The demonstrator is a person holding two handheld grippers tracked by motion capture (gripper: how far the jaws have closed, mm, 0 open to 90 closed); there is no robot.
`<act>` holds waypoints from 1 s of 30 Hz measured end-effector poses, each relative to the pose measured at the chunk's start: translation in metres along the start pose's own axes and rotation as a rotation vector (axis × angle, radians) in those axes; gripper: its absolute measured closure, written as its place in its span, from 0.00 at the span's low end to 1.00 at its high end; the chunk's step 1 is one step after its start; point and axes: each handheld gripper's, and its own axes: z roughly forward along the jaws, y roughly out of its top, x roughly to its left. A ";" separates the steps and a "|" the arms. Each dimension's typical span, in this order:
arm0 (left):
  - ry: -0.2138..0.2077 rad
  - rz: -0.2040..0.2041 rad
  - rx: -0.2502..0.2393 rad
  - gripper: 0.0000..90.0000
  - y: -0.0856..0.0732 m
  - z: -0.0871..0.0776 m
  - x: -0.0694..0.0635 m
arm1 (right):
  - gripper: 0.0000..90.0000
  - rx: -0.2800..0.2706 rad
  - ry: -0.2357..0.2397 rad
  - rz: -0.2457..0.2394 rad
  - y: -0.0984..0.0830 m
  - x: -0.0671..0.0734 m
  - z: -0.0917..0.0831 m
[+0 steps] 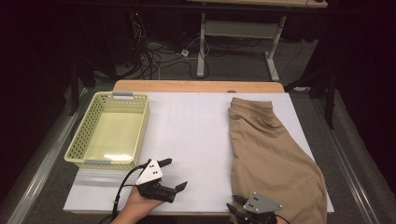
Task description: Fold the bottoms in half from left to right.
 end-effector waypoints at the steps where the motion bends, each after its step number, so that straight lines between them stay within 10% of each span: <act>1: 0.002 -0.001 -0.003 0.05 0.000 0.000 0.000 | 0.71 0.011 -0.018 -0.006 -0.001 -0.001 0.000; 21: -0.001 -0.005 0.002 0.05 0.000 0.000 0.000 | 0.99 0.009 -0.030 0.007 -0.007 -0.011 -0.002; 24: 0.005 0.000 0.005 0.06 0.000 0.001 0.000 | 0.99 -0.067 0.031 0.046 -0.002 -0.013 -0.012; 30: 0.013 0.011 0.010 0.07 0.000 0.001 -0.002 | 0.99 -0.231 -0.053 0.042 0.013 -0.023 -0.056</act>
